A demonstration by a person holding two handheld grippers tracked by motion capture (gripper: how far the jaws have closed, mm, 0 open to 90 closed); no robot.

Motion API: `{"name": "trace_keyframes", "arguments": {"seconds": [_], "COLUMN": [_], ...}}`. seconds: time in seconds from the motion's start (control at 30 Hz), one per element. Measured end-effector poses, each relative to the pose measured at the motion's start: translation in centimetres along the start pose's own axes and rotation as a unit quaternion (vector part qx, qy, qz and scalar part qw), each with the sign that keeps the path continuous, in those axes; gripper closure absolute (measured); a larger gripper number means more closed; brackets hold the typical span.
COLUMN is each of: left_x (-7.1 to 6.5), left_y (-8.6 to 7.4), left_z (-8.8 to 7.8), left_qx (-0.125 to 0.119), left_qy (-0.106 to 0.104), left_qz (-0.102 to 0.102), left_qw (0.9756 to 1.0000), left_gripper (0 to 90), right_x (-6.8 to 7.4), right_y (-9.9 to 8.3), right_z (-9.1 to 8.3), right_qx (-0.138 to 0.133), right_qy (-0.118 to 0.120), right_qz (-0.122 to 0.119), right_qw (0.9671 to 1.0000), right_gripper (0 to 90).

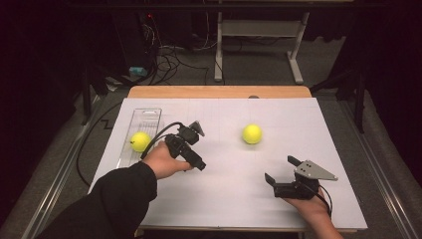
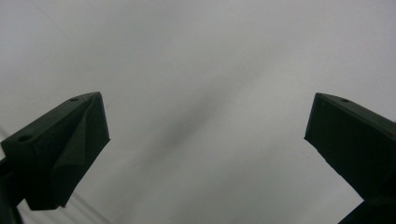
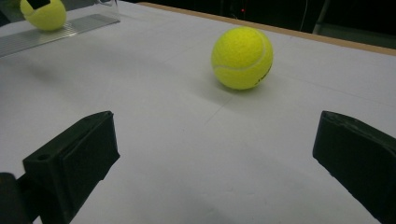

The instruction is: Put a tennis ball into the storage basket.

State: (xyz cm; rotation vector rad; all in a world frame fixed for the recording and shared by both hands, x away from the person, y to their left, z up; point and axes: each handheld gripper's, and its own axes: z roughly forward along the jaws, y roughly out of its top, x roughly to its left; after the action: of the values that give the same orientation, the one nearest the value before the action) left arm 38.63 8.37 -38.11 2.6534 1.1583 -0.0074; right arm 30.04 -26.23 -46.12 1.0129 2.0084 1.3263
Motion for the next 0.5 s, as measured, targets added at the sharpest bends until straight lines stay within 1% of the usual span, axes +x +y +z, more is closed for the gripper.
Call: {"name": "trace_keyframes", "arguments": {"seconds": [0.03,0.07,0.13,0.2,0.23,0.33,0.4,0.43,0.5], "left_x": [-0.2,-0.3,-0.4,-0.4,-0.4,-0.3,-0.3,-0.3,-0.3], "left_y": [-0.1,-0.2,-0.3,-0.5,-0.6,-0.6,-0.7,-0.7,-0.7], "left_z": [0.3,0.6,1.0,1.3,1.5,1.4,1.3,1.1,0.9], "left_qx": [0.000,0.002,0.006,0.009,0.006,0.011,0.005,0.007,0.006], "left_qy": [-0.001,-0.006,-0.006,-0.011,-0.011,-0.011,-0.014,-0.015,-0.010], "left_qz": [0.000,-0.001,0.002,0.001,-0.002,-0.001,-0.004,-0.003,-0.002], "left_qw": [1.0000,1.0000,1.0000,0.9999,0.9999,0.9999,0.9999,0.9999,0.9999], "left_gripper": [0.6,0.6,0.6,0.6,0.6,0.6,0.6,0.6,0.6], "right_x": [0.0,0.0,0.1,0.1,0.1,0.1,0.2,0.2,0.2], "right_y": [0.0,0.0,-0.1,-0.1,-0.2,-0.2,-0.2,-0.2,0.0], "right_z": [0.0,0.0,-0.1,-0.2,-0.2,-0.3,-0.5,-0.6,-0.5], "right_qx": [-0.001,-0.002,-0.001,-0.001,0.000,-0.001,-0.001,-0.002,-0.004], "right_qy": [0.000,0.000,0.000,-0.001,-0.002,-0.005,-0.009,-0.010,-0.012], "right_qz": [0.000,0.000,0.002,-0.001,-0.002,-0.002,-0.002,-0.002,-0.002], "right_qw": [1.0000,1.0000,1.0000,1.0000,1.0000,1.0000,1.0000,0.9999,0.9999], "right_gripper": [0.0,0.0,0.0,0.0,0.0,0.0,0.0,0.0,0.0]}}
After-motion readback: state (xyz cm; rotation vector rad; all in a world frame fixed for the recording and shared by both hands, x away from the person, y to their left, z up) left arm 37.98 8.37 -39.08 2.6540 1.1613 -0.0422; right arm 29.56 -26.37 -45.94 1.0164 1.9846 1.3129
